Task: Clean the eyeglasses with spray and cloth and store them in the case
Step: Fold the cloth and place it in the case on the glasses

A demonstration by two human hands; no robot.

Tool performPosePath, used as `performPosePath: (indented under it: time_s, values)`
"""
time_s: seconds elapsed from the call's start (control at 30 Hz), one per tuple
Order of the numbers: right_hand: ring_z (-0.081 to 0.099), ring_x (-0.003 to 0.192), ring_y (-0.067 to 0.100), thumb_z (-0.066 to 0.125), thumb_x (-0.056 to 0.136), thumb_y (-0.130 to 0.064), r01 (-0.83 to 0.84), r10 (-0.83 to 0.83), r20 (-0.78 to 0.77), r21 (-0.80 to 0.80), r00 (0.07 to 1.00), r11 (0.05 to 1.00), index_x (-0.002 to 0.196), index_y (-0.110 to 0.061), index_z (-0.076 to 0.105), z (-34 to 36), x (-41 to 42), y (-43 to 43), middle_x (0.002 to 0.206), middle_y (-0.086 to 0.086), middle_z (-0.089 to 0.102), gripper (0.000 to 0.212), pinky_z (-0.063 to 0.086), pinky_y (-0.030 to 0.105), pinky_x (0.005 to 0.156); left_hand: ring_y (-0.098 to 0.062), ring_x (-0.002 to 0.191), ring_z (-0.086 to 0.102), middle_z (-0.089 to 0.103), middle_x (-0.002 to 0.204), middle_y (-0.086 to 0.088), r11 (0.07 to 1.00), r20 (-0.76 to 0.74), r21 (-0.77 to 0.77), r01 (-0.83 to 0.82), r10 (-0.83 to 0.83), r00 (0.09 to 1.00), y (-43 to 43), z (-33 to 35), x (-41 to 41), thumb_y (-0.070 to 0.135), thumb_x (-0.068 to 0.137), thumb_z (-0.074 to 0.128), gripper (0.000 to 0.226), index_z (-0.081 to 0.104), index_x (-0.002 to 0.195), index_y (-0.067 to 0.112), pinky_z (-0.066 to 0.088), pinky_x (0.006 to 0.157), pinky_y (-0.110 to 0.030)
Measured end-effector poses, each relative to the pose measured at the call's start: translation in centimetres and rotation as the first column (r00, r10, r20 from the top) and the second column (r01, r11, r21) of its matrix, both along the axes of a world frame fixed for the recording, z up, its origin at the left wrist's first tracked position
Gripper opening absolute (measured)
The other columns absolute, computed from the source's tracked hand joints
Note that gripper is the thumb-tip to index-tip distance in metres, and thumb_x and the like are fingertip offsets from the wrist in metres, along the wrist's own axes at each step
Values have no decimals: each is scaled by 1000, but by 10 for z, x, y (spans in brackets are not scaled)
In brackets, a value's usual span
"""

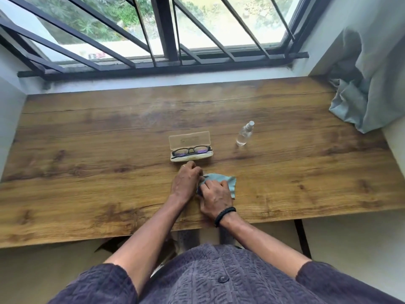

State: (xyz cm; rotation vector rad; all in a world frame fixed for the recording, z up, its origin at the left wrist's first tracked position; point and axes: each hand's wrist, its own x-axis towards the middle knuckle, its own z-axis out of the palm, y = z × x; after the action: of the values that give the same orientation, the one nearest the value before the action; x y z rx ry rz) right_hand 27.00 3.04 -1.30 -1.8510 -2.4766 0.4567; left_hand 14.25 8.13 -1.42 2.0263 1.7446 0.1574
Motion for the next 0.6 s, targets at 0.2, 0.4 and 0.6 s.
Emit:
performPosePath:
  time_s: [0.2,0.4,0.6]
  values:
    - [61,64,29,72,59,-25,-11,10,51,23,999,1000,76,-16,66,1,-10,2,72,4,66,20,46,39,68,-27,108,60,61,108,-6,988,19,-125,-93,96,995,9,7,3,26,91,72,11,74,96,17,51,89,-35]
    - [62,64,28,68,57,-24,7,-6,68,-16,998,1000,72,-17,63,-1,-16,-1,70,4,65,18,42,39,70,-35,109,68,74,110,-15,958,-54,-230,-171,163,985,19,21,4,20,91,67,12,75,99,15,54,89,-37]
    - [66,63,28,63,80,-30,137,-136,-73,4,988,991,77,-21,60,5,-16,-8,68,4,70,10,41,39,72,-33,109,69,75,110,-14,927,-46,-300,-225,222,974,24,26,-1,21,88,69,13,75,98,17,53,86,-35]
